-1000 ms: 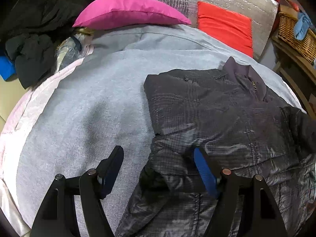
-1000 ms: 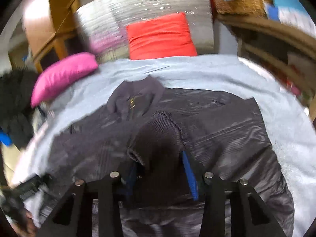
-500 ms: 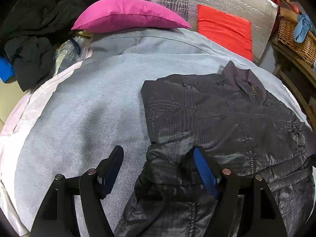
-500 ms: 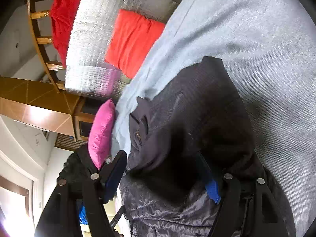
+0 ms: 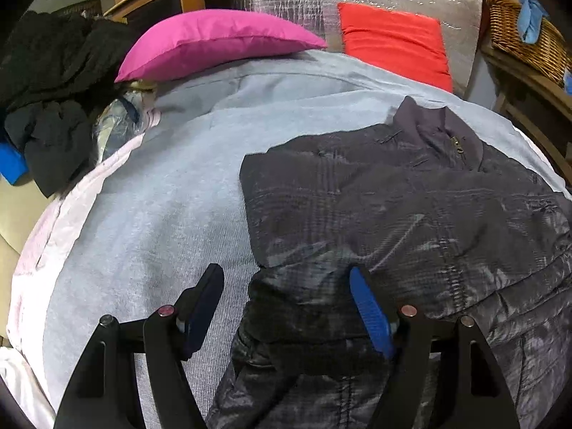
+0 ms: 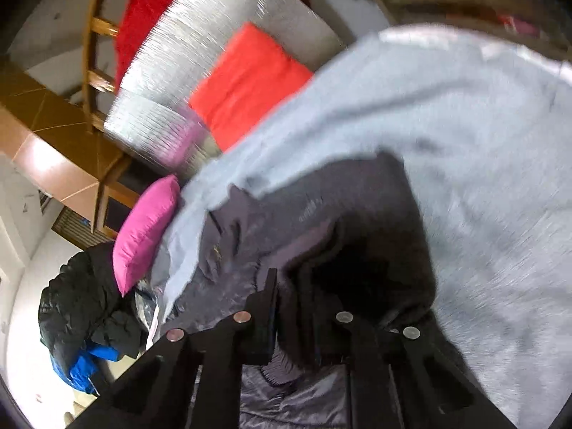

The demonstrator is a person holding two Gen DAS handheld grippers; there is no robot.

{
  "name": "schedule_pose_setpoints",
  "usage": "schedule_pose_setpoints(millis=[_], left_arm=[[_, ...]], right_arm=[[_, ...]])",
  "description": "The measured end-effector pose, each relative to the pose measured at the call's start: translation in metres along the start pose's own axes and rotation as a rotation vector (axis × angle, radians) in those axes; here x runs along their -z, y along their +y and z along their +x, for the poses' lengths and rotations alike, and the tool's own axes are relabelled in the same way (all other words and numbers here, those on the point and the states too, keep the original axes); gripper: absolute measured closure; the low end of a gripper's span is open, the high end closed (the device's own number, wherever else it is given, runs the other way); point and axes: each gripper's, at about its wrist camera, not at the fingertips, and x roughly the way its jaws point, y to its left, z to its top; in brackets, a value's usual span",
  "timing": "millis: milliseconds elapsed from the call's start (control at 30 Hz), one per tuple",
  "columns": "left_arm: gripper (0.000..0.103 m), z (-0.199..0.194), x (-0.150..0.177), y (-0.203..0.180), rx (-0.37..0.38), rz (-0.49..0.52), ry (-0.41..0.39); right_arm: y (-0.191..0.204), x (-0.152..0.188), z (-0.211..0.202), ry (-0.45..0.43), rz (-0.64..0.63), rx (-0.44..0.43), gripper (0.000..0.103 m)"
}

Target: Fold large clothes

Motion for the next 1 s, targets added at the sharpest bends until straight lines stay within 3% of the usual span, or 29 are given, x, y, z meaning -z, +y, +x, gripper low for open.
schedule_pose_setpoints(millis=[67, 200, 367, 400, 433, 467, 500, 567, 633, 733, 800, 833, 900, 933, 1000], left_arm=[[0.029, -0.001, 0.0, -0.001, 0.003, 0.004, -0.001], [0.029, 0.009, 0.0, 0.0, -0.005, 0.001, 0.041], [0.028, 0.005, -0.002, 0.008, 0.004, -0.041, 0.033], [0.028, 0.004, -0.002, 0.01, 0.009, -0.048, 0.034], [0.028, 0.003, -0.002, 0.012, 0.019, -0.061, 0.032], [0.028, 0.001, -0.003, 0.015, 0.026, -0.075, 0.024], [0.028, -0.001, -0.005, 0.016, 0.03, -0.086, 0.013], [0.026, -0.005, -0.006, 0.017, 0.031, -0.097, -0.011], [0.024, -0.001, -0.007, 0.016, 0.01, -0.092, -0.001], [0.024, 0.012, -0.007, 0.014, 0.028, -0.1, 0.051], [0.024, 0.016, -0.006, 0.014, 0.05, -0.115, 0.07], [0.024, 0.016, -0.005, 0.014, 0.057, -0.121, 0.072], [0.024, 0.015, -0.006, 0.014, 0.057, -0.128, 0.066], [0.024, 0.014, -0.006, 0.013, 0.055, -0.128, 0.06], [0.024, 0.009, -0.006, 0.012, 0.049, -0.122, 0.044]], right_arm=[[0.002, -0.002, -0.012, -0.027, -0.039, 0.011, 0.088], [-0.015, 0.0, 0.005, 0.057, -0.01, 0.034, 0.088], [-0.03, -0.009, 0.007, 0.098, 0.092, -0.035, 0.083], [-0.029, -0.009, 0.006, 0.091, 0.088, -0.038, 0.079], [-0.027, -0.01, 0.004, 0.078, 0.076, -0.042, 0.067], [-0.025, -0.011, 0.003, 0.072, 0.069, -0.053, 0.04], [-0.02, -0.011, 0.002, 0.06, 0.056, -0.065, 0.026], [-0.011, -0.011, 0.001, 0.008, 0.012, -0.035, 0.021], [-0.009, -0.013, 0.012, 0.029, -0.019, 0.036, 0.021], [-0.024, -0.009, 0.044, 0.132, 0.006, 0.064, 0.028], [-0.027, -0.005, 0.056, 0.176, -0.01, 0.102, 0.051], [-0.023, -0.003, 0.054, 0.169, -0.04, 0.11, 0.07], [-0.011, -0.002, 0.045, 0.157, -0.094, 0.108, 0.084], [-0.002, 0.0, 0.038, 0.145, -0.132, 0.107, 0.089], [0.016, 0.007, 0.017, 0.099, -0.204, 0.133, 0.091]])
